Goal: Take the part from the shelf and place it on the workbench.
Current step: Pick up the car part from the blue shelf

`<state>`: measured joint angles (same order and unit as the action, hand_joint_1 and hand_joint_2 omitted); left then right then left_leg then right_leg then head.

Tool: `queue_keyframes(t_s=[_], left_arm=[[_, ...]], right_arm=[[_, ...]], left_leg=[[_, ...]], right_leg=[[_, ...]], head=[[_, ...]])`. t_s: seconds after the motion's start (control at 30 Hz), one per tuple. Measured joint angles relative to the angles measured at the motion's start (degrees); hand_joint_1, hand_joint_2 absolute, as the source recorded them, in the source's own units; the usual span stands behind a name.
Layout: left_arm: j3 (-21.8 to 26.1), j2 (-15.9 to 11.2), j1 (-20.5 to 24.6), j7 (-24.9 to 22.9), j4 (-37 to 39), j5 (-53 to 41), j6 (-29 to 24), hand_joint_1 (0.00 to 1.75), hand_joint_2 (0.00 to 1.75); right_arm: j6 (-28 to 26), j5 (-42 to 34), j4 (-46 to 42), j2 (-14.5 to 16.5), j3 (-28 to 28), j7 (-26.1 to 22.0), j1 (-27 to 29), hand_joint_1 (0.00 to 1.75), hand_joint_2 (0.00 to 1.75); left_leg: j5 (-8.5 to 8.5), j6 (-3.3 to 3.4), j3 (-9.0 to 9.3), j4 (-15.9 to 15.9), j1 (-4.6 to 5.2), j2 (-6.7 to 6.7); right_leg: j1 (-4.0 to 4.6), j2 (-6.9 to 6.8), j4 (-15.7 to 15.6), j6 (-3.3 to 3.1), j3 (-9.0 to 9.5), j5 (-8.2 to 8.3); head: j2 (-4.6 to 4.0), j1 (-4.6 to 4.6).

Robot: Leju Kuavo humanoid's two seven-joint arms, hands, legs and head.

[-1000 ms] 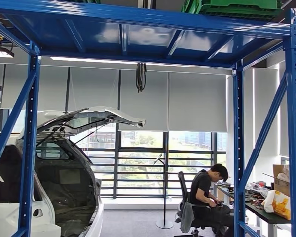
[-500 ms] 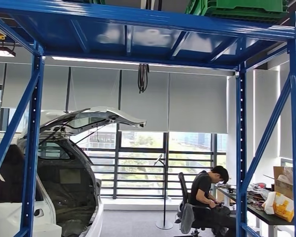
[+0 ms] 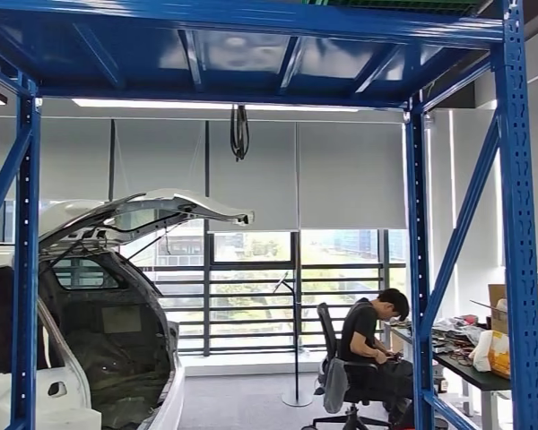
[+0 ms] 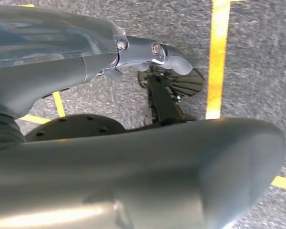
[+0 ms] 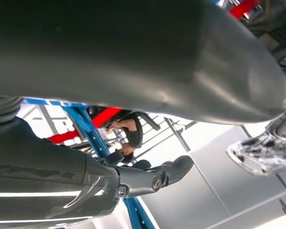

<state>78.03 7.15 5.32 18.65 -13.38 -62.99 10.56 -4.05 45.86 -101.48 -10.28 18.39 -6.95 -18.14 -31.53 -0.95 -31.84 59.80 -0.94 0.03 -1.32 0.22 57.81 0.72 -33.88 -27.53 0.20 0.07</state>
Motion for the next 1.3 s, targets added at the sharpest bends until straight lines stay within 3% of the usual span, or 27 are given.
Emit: queue_keyframes(t_s=[0.1,0.13,0.17,0.2,0.27,0.3,0.37,0.47,0.5,0.53,0.6,0.63,0.67,0.7,0.77,0.8,0.83,0.9,1.0,1.07,1.13,1.17,1.2,1.3], left_arm=[[0.0,0.0,0.0,0.0,0.0,0.0,0.0,0.0,0.0],[0.0,0.0,-0.1,0.0,0.0,0.0,0.0,0.0,0.0],[0.0,0.0,-0.2,0.0,0.0,0.0,0.0,0.0,0.0],[0.0,0.0,-0.3,0.0,0.0,-0.1,0.0,0.0,0.0],[0.0,0.0,-0.3,0.0,0.0,-0.1,-0.1,0.0,0.0],[0.0,-0.1,-0.3,0.0,0.0,-0.1,-0.1,0.0,0.0],[0.0,-0.1,-0.3,0.0,0.0,-0.2,-0.2,0.0,0.0],[0.0,-0.1,-0.4,0.1,0.0,-0.4,-0.2,0.0,0.0],[-0.1,-0.1,-0.3,0.1,0.0,-0.5,-0.2,0.0,0.0],[-0.1,-0.2,-0.3,0.1,0.0,-0.6,-0.2,0.0,0.0],[-0.1,-0.2,-0.2,0.1,0.0,-0.7,-0.2,0.0,0.0],[-0.1,-0.2,-0.2,0.1,0.0,-0.7,-0.2,0.0,0.0],[-0.1,-0.2,-0.3,0.1,0.0,-0.7,-0.2,0.0,0.0],[-0.1,-0.2,-0.3,0.1,0.0,-0.7,-0.2,0.0,0.0],[-0.2,-0.2,-0.4,0.1,0.0,-0.7,-0.2,0.0,0.0],[-0.2,-0.2,-0.4,0.1,0.0,-0.7,-0.2,0.0,0.0],[-0.2,-0.2,-0.4,0.1,0.0,-0.7,-0.2,0.0,0.0],[-0.2,-0.2,-0.4,0.1,0.0,-0.7,-0.2,0.0,0.0],[-0.2,-0.3,-0.3,0.1,0.0,-0.7,-0.3,0.0,0.0],[-0.2,-0.3,-0.3,0.1,0.0,-0.7,-0.3,0.0,0.0],[-0.2,-0.4,-0.4,0.0,0.0,-0.7,-0.3,0.0,0.0],[-0.2,-0.4,-0.5,-0.1,0.0,-0.7,-0.4,0.0,0.0],[-0.2,-0.4,-0.6,-0.1,0.0,-0.7,-0.4,0.0,0.0],[-0.2,-0.5,-0.7,-0.1,0.0,-0.7,-0.4,0.0,0.0]], right_arm=[[0.0,0.0,-0.1,0.2,0.1,-0.1,0.0,0.0,0.0],[0.0,0.0,-0.1,0.2,0.1,-0.1,0.1,0.0,0.0],[0.0,0.0,-0.1,0.3,0.1,-0.1,0.2,0.0,0.0],[0.0,0.0,0.0,0.3,0.1,-0.1,0.3,0.0,0.0],[-0.1,-0.2,0.0,0.4,0.1,-0.1,0.3,0.0,0.0],[-0.1,-0.3,0.0,0.5,0.1,-0.2,0.3,0.0,0.0],[-0.4,-0.5,-0.1,0.7,0.1,-0.4,0.3,0.0,0.0],[-1.1,-0.7,-0.5,1.2,-0.2,-1.0,0.4,0.0,0.0],[-1.4,-0.7,-0.7,1.4,-0.3,-1.3,0.4,0.0,0.0],[-1.7,-0.7,-0.8,1.5,-0.4,-1.5,0.4,0.0,0.0],[-2.0,-0.8,-0.9,1.7,-0.6,-1.8,0.6,0.0,0.0],[-1.9,-1.0,-0.9,1.8,-0.7,-1.9,0.8,0.0,0.0],[-1.7,-1.3,-0.9,1.9,-0.7,-2.0,0.9,0.0,0.0],[-1.4,-1.7,-0.8,1.9,-0.8,-2.1,1.0,0.0,0.0],[-1.0,-2.2,-0.7,2.0,-1.2,-2.3,1.1,0.0,0.0],[-0.8,-2.4,-0.7,2.0,-1.3,-2.4,1.0,0.0,0.0],[-0.7,-2.6,-0.6,2.0,-1.4,-2.5,1.0,0.0,0.0],[-0.6,-2.8,-0.4,2.1,-1.5,-2.6,0.9,0.0,0.0],[-0.5,-2.9,-0.4,2.1,-1.6,-2.8,0.9,0.0,0.0],[-0.3,-3.0,-0.4,2.3,-1.6,-2.9,0.8,0.0,0.0],[-0.2,-3.1,-0.1,2.5,-1.5,-2.9,0.9,0.0,0.0],[-0.2,-3.1,0.0,2.5,-1.5,-2.9,1.0,0.0,0.0],[-0.2,-3.2,0.1,2.5,-1.4,-2.9,1.1,0.0,0.0],[-0.2,-3.2,0.2,2.6,-1.4,-2.9,1.2,0.0,0.0]], left_leg=[[-4.39,-0.33,-6.29,11.4,-0.07,-0.02],[-4.75,-0.36,-8.14,14.2,-0.07,-0.02],[-3.88,-0.34,-9.0,14.7,-0.06,-0.02],[-1.84,-0.24,-8.67,12.9,-0.06,-0.02],[3.07,0.1,-5.98,5.6,-0.03,-0.06],[4.53,0.31,-4.67,2.5,0.06,-0.1],[4.63,0.81,-3.53,0.0,0.32,-0.2],[4.01,1.7,-2.96,-0.8,0.28,-0.25],[3.89,2.02,-2.64,-1.0,0.17,-0.24],[3.74,2.34,-2.29,-1.2,0.08,-0.22],[3.27,2.77,-1.78,-1.2,0.17,-0.21],[2.99,2.87,-1.48,-1.2,0.24,-0.22],[2.68,2.9,-1.1,-1.2,0.31,-0.24],[2.33,2.9,-0.6,-1.2,0.38,-0.28],[1.53,2.75,0.54,-1.2,0.45,-0.38],[1.17,2.55,0.94,-1.2,0.48,-0.44],[0.89,2.26,1.14,-1.3,0.47,-0.46],[0.58,1.6,1.19,-1.5,0.39,-0.4],[-0.36,0.77,1.18,-0.8,0.39,-0.26],[-2.7,0.33,-1.51,4.5,0.29,-0.27],[-4.89,-0.09,-6.12,12.0,0.12,-0.27],[-4.71,-0.29,-7.77,14.0,0.03,-0.26],[-3.29,-0.43,-8.36,13.7,-0.07,-0.26],[4.02,-0.58,-5.3,4.0,-0.28,-0.26]], right_leg=[[0.19,-0.04,-0.1,-0.74,0.54,-0.51],[0.27,0.01,-0.1,-0.84,0.76,-0.72],[0.32,0.1,-0.1,-0.85,1.09,-0.99],[0.34,0.22,-0.1,-0.78,1.55,-1.32],[0.35,0.41,-0.1,-0.44,2.66,-2.12],[0.42,0.5,-0.1,-0.17,3.04,-2.49],[0.49,0.6,-0.1,0.45,3.22,-2.94],[0.34,0.48,0.1,1.49,3.39,-3.57],[0.31,0.36,1.3,1.76,2.93,-4.31],[0.28,0.23,4.0,1.97,1.72,-5.53],[0.29,0.11,12.0,2.2,-2.79,-8.35],[0.29,0.1,15.3,2.25,-5.02,-8.94],[0.3,0.1,16.8,2.22,-6.43,-8.4],[0.32,0.1,15.8,2.09,-6.66,-6.66],[0.56,0.05,8.8,1.44,-4.4,-1.59],[0.83,-0.03,5.3,0.99,-3.11,0.2],[1.11,-0.09,2.8,0.53,-2.13,1.0],[1.53,-0.06,1.3,-0.15,-1.58,0.63],[1.18,0.05,0.1,-0.8,-0.61,0.35],[0.91,-0.08,-0.5,-1.2,0.24,0.13],[0.88,-0.09,-0.6,-1.42,0.83,-0.41],[0.86,-0.04,-0.6,-1.4,1.23,-0.76],[0.82,0.03,-0.5,-1.31,1.76,-1.16],[0.73,0.17,-0.5,-0.64,3.77,-2.7]], head=[[0.0,0.0],[0.0,0.0],[0.0,0.0],[0.0,-0.01],[0.0,-0.02],[0.0,-0.02],[0.01,-0.01],[0.01,0.02],[0.0,0.02],[0.0,0.01],[0.0,0.0],[0.0,-0.01],[0.0,-0.01],[0.0,-0.01],[0.0,0.0],[0.0,-0.01],[0.02,-0.01],[0.03,-0.02],[0.02,-0.02],[0.01,-0.01],[0.0,-0.01],[0.0,-0.01],[0.0,-0.01],[0.0,-0.02]])
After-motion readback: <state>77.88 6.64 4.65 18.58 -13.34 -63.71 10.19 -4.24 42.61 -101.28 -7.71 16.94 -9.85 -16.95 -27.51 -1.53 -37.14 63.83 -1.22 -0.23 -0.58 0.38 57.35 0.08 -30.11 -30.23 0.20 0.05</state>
